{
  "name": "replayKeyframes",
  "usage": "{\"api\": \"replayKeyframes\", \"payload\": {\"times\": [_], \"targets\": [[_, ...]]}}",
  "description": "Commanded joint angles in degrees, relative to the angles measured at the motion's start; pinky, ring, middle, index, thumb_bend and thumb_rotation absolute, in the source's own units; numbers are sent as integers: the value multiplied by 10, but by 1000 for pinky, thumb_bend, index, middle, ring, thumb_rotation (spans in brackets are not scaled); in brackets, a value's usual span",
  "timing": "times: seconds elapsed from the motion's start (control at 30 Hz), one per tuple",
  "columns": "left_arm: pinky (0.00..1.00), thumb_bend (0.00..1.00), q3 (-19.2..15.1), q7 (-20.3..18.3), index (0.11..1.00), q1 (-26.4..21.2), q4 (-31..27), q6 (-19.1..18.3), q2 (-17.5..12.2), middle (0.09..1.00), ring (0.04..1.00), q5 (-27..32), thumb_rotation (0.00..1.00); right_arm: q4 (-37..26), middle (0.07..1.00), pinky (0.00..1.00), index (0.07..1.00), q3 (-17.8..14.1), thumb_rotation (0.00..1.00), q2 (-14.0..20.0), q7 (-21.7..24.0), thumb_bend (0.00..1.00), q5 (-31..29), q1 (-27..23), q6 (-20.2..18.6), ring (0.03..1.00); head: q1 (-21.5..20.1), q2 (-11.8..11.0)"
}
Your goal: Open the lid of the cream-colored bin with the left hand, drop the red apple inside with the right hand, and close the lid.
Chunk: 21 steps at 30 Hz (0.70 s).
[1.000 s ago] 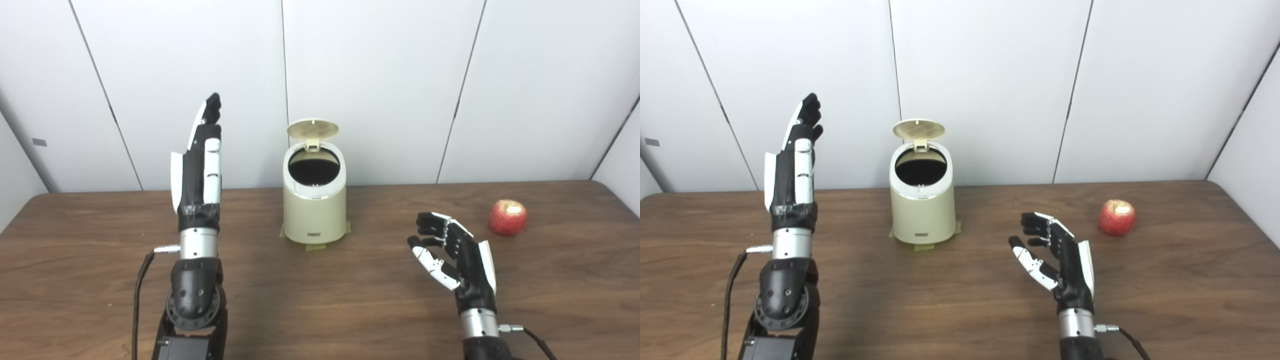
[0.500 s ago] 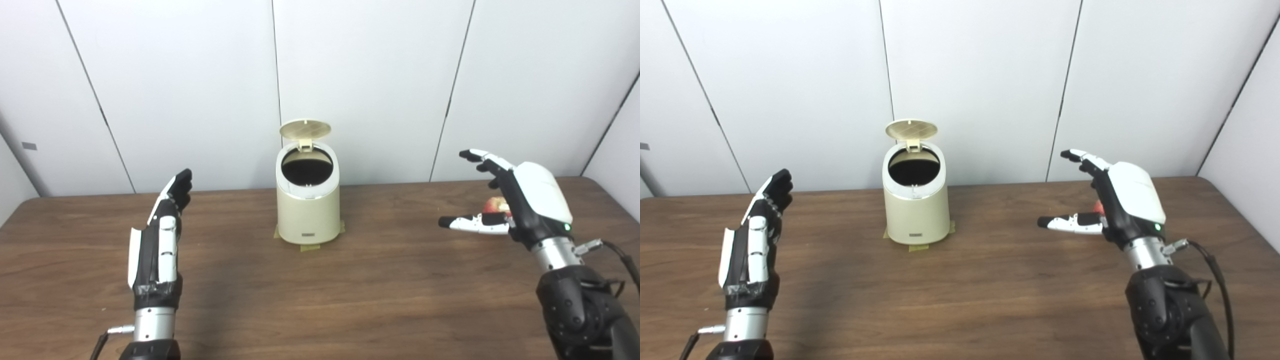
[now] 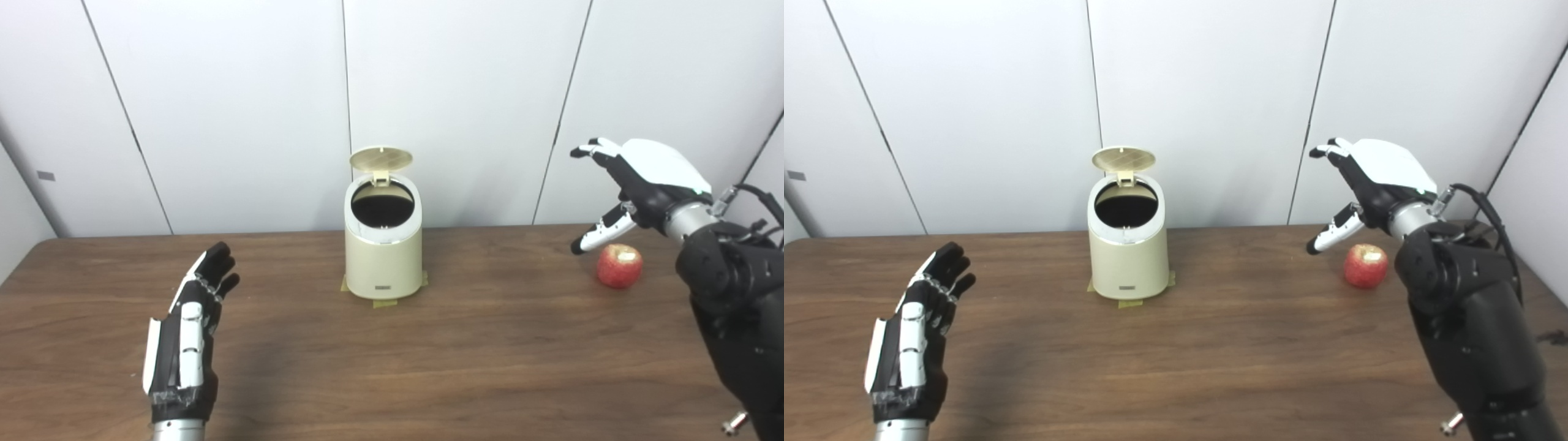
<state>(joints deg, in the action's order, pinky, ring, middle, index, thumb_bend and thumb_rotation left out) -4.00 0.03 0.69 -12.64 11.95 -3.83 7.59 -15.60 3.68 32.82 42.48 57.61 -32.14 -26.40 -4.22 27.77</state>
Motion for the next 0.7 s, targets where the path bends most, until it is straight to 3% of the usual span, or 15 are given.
{"api": "replayKeyframes", "payload": {"times": [0.0, 0.13, 0.23, 0.4, 0.5, 0.67], "targets": [[920, 264, -1, -3, 873, -7, -21, -2, 0, 914, 928, 3, 924, 12, 934, 563, 832, 20, 146, 39, 42, 1000, 24, -52, 4, 856, 0, 0], [948, 256, -4, -2, 877, 0, -24, -3, 0, 920, 941, 2, 939, 49, 940, 603, 839, 62, 160, 59, 99, 993, 54, -84, 1, 880, 0, 1], [965, 242, -6, -2, 879, 5, -28, -6, 2, 924, 945, 2, 955, 94, 929, 577, 844, 79, 189, 66, 101, 981, 50, -98, 12, 846, -1, 2], [954, 234, -6, -1, 877, 12, -35, -9, 9, 922, 937, 3, 913, 183, 920, 644, 867, 96, 205, 64, 112, 976, 31, -119, 11, 843, 0, 3], [940, 231, -3, -4, 881, 16, -35, 5, 10, 922, 933, -2, 912, 241, 912, 617, 855, 93, 186, 60, 56, 998, -11, -116, 52, 798, 3, 4], [936, 237, -3, -4, 884, 20, -39, 3, 12, 925, 932, 1, 930, 278, 938, 616, 871, 98, 174, 55, 11, 993, -39, -108, 55, 814, 1, 7]]}}
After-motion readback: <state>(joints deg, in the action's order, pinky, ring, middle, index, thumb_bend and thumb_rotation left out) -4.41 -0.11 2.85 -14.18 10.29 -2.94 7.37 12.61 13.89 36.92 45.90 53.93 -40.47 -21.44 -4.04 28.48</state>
